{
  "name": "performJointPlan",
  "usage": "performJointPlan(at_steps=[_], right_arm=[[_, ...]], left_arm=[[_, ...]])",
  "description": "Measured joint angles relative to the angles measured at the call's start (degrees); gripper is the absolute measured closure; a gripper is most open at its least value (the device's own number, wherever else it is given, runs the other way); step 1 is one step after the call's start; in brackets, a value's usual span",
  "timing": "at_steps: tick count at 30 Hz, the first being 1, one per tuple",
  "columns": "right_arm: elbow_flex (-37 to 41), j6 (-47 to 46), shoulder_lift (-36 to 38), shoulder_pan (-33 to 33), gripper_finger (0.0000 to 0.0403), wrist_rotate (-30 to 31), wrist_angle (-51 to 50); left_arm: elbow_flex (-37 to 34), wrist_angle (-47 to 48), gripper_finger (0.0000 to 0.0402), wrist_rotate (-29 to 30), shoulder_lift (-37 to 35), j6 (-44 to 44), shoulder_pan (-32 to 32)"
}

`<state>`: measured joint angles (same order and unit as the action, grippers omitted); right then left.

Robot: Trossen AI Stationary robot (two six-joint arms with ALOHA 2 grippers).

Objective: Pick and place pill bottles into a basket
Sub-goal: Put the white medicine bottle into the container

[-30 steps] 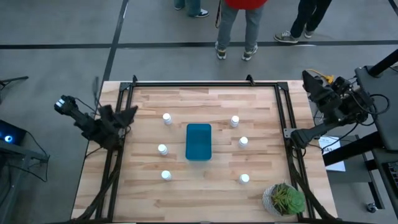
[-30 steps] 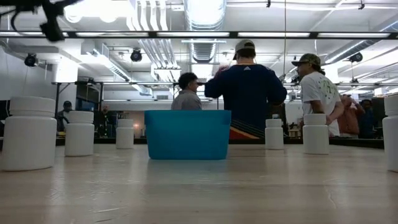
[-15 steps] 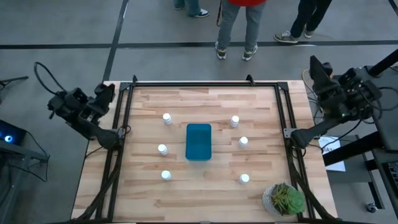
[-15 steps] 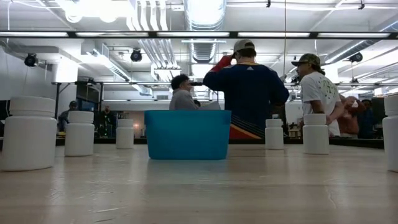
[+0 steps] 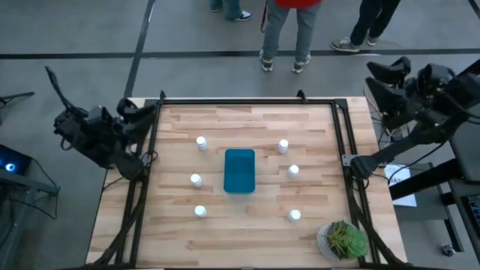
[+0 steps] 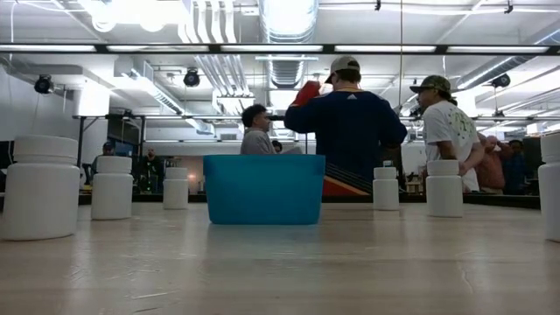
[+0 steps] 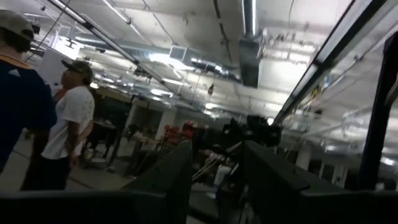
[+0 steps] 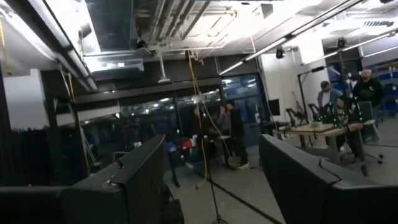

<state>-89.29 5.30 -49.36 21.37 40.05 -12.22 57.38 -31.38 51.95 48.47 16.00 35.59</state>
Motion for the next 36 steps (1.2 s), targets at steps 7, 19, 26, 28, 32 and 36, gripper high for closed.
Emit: performJointPlan(at_steps=[7,19,26,28,32,36], right_arm=[[-7.7,-1.4,-2.2,0.0,0.0154,-0.1,-11.8],[-17.7,-2.4,-11.3,0.0,0.0154,0.0,-25.5],[-23.2,-0.5,-18.2,0.0,0.0154,0.6,-25.4],[-24.8,-0.9,-20.4,-0.1,0.0154,0.6,-26.6],[-29.0,-5.8,-24.4,-1.1,0.0154,0.3,-33.0],[-33.9,-13.6,-28.2,-2.9,0.0154,-4.0,-41.9]], left_arm=[[7.4,11.7,0.0274,0.6,4.6,0.0,0.0],[15.6,26.7,0.0270,5.8,8.6,0.1,0.0],[14.4,26.4,0.0202,5.5,7.1,0.9,0.0],[14.5,26.5,0.0180,5.5,7.1,0.9,0.0],[14.8,27.7,0.0152,5.4,7.0,0.7,0.1],[14.7,33.5,0.0146,4.9,7.0,-4.1,0.0]])
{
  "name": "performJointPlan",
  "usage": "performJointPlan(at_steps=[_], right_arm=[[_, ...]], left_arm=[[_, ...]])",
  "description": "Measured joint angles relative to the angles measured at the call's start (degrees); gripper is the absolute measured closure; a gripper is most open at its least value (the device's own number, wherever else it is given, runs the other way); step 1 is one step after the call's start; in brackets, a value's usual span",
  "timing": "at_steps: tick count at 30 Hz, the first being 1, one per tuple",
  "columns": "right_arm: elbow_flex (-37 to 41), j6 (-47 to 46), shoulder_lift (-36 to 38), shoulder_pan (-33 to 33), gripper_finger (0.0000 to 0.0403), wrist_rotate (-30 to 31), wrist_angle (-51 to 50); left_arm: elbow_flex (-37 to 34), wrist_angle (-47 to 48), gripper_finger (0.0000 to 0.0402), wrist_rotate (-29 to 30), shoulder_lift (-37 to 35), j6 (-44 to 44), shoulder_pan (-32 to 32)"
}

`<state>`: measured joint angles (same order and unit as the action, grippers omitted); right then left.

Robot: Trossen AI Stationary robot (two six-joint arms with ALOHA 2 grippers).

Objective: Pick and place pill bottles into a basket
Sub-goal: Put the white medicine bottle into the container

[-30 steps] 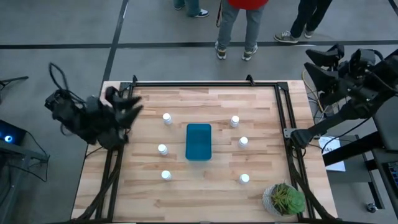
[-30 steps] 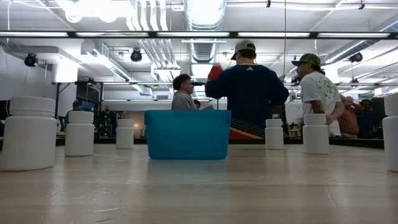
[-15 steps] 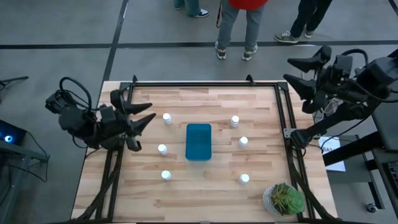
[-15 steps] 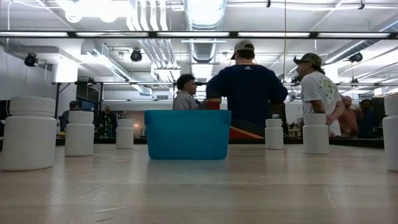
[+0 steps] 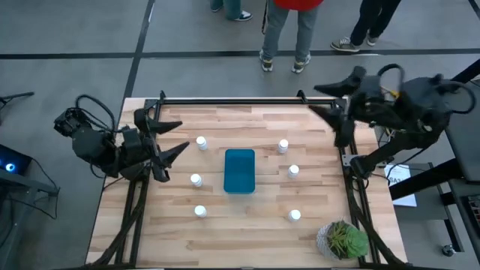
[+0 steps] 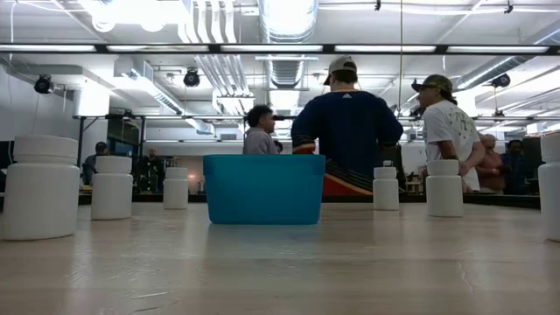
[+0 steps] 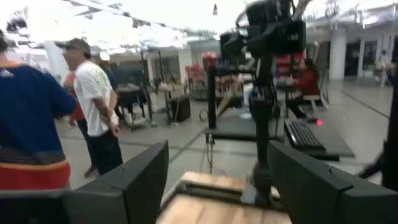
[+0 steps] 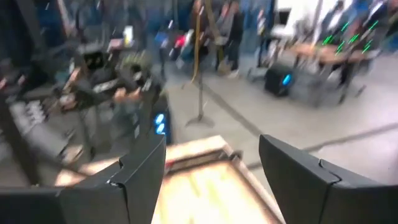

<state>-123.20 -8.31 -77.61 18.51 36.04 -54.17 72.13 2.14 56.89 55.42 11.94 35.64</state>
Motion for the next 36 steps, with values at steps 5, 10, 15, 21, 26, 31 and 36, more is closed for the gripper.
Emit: performJointPlan(at_steps=[5,10,15,21,26,31,36], right_arm=[[-4.4,-5.4,-5.3,-0.7,0.0154,-5.9,-7.6],[-9.7,-5.2,-10.2,-0.8,0.0154,-8.2,-14.6],[-11.4,-8.4,-12.9,-1.7,0.0154,-11.5,-21.0],[-11.6,-13.2,-14.2,-4.6,0.0154,-15.6,-34.8],[-10.9,-11.3,-14.0,-6.1,0.0154,-16.6,-35.7],[-8.4,-7.8,-13.8,-9.7,0.0154,-19.5,-35.9],[-3.2,-3.3,-13.7,-13.4,0.0154,-24.1,-35.9]], left_arm=[[1.1,12.4,0.0146,-3.3,-0.1,-14.4,0.0],[1.3,18.8,0.0146,-7.5,-0.1,-19.9,0.0],[1.1,21.8,0.0146,-7.8,-0.1,-22.2,0.0],[1.0,23.1,0.0146,-7.7,-0.6,-24.9,0.0],[0.5,24.9,0.0146,-7.4,-1.1,-25.2,0.0],[0.4,24.6,0.0146,-7.3,-1.6,-26.2,0.0],[-0.5,25.4,0.0146,-7.4,-2.0,-26.6,0.0]])
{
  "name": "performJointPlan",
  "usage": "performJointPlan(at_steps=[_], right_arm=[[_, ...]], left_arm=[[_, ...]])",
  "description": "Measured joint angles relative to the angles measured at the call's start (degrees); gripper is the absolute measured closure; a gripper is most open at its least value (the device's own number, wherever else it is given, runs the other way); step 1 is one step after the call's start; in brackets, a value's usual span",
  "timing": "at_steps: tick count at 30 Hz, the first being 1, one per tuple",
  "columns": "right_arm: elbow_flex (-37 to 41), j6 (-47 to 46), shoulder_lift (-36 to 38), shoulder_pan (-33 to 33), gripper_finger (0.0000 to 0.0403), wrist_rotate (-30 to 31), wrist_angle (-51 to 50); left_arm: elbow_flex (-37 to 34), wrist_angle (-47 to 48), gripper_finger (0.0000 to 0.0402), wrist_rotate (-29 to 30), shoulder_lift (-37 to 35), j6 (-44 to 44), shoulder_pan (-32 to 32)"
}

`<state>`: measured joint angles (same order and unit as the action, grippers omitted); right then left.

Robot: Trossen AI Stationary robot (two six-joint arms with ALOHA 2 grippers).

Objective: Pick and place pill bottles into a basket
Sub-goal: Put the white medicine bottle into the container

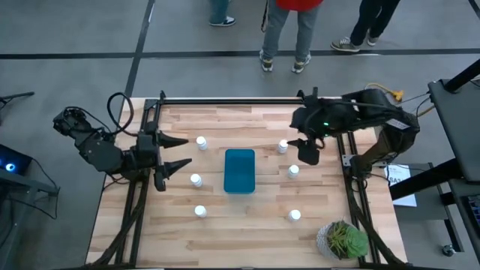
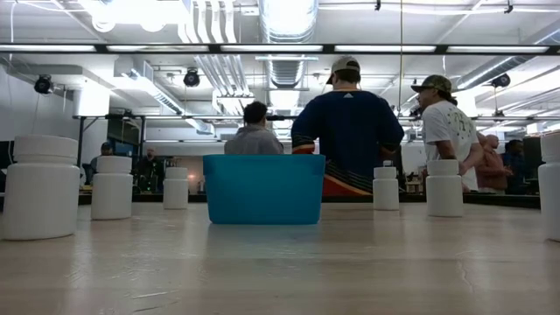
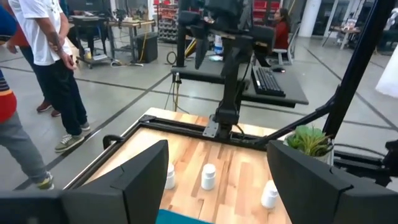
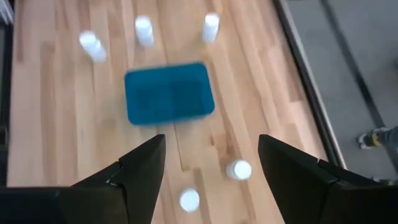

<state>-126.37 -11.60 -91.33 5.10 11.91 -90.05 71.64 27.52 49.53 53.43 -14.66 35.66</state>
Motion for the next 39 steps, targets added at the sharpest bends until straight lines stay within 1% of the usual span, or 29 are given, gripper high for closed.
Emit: performJointPlan(at_steps=[5,11,18,22,26,29,32,36,39], right_arm=[[6.8,4.5,0.4,-1.7,0.0154,-4.2,0.1],[16.8,5.4,3.7,-2.2,0.0154,-4.6,1.2],[31.6,4.2,8.3,-2.4,0.0154,-5.0,10.2],[40.3,3.1,10.1,-2.4,0.0154,-9.2,16.4],[48.1,0.9,11.7,-2.4,0.0154,-11.2,22.9],[52.7,0.0,12.8,-2.4,0.0154,-11.8,26.8],[56.6,-0.4,13.0,-2.4,0.0154,-12.2,28.3],[61.0,0.4,12.4,-2.4,0.0154,-14.8,30.8],[64.0,0.9,12.4,-2.4,0.0154,-15.0,33.9]], left_arm=[[0.0,2.0,0.0146,0.0,-0.4,-1.6,0.0],[0.0,2.1,0.0146,0.0,-1.2,-1.9,0.0],[-0.5,2.2,0.0146,0.0,-1.4,-1.3,0.0],[-1.1,2.3,0.0146,0.1,-1.4,-1.1,0.0],[-1.2,2.2,0.0146,0.2,-1.0,-1.0,0.0],[-1.2,2.1,0.0146,0.2,-1.0,-1.1,0.0],[-1.2,2.1,0.0146,0.3,-1.0,-1.1,0.0],[-1.2,2.1,0.0146,0.4,-1.1,-1.1,0.0],[-1.2,2.1,0.0146,0.4,-1.0,-1.1,-0.1]])
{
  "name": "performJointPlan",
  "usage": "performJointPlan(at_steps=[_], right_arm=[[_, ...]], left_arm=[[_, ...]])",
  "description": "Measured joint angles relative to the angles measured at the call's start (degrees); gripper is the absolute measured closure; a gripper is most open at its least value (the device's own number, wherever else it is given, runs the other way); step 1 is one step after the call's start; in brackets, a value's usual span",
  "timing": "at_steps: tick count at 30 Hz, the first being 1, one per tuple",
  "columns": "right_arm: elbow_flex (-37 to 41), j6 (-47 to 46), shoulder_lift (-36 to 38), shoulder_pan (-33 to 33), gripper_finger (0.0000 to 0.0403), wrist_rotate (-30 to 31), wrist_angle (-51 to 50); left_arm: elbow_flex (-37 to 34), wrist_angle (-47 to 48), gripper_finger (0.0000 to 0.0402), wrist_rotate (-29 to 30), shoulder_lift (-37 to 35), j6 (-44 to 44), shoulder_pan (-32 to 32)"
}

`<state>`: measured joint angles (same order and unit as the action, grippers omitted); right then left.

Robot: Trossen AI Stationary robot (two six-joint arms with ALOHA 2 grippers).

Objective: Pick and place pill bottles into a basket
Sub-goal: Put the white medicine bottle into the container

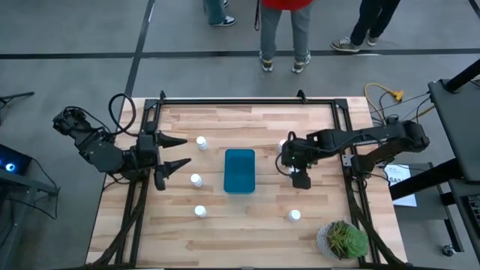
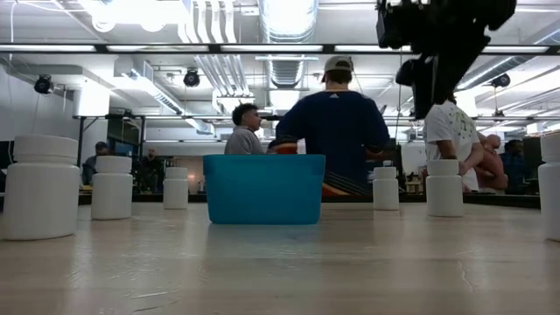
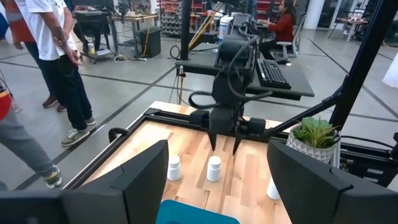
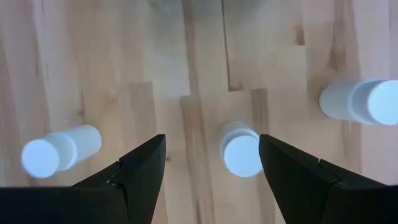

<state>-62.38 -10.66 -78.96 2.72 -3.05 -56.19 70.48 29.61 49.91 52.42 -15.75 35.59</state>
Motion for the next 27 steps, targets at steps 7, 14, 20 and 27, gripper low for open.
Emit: performJointPlan(at_steps=[7,14,20,27], right_arm=[[5.7,-1.6,0.4,-0.4,0.0154,0.0,4.5],[8.1,-1.7,0.4,-1.4,0.0154,1.2,7.5],[8.7,-0.6,0.4,-5.2,0.0154,3.0,9.2],[7.7,0.0,0.1,-12.9,0.0154,3.0,12.5]], left_arm=[[0.0,0.0,0.0146,0.0,0.0,-0.3,0.0],[0.0,-0.1,0.0146,0.0,0.1,-0.3,0.0],[0.0,-0.1,0.0146,0.0,0.1,-0.3,0.0],[0.0,-0.1,0.0146,0.0,0.1,-0.3,0.0]])
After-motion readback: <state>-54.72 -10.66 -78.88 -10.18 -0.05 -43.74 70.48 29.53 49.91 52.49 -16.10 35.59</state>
